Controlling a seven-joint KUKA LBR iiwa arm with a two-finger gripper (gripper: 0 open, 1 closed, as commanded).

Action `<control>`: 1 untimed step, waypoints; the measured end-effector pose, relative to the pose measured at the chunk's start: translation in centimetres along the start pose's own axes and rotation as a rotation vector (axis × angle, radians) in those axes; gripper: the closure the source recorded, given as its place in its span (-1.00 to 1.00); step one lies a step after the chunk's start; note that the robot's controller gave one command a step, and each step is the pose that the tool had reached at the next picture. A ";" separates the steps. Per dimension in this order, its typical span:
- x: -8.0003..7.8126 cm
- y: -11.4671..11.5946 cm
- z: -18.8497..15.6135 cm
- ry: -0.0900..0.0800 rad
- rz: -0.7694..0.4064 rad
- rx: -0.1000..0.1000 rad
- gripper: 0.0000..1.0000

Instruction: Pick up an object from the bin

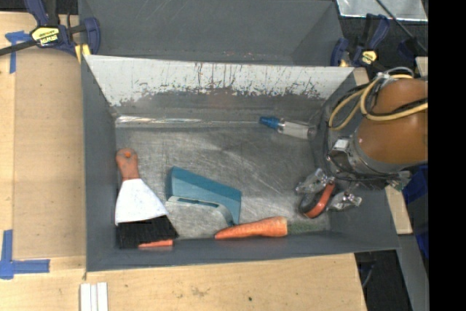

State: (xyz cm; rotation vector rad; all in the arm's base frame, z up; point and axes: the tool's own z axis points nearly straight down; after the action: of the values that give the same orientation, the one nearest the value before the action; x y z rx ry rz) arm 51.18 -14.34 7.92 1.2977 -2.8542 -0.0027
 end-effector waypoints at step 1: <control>-0.2 -0.2 0.0 0.002 -0.006 -0.001 1.00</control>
Offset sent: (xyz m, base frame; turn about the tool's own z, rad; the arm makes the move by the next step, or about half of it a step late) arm -0.0004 0.0426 0.1410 -0.0172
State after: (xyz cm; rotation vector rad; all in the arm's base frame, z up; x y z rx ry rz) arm 51.48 -14.28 7.87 1.3056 -2.8481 -0.0034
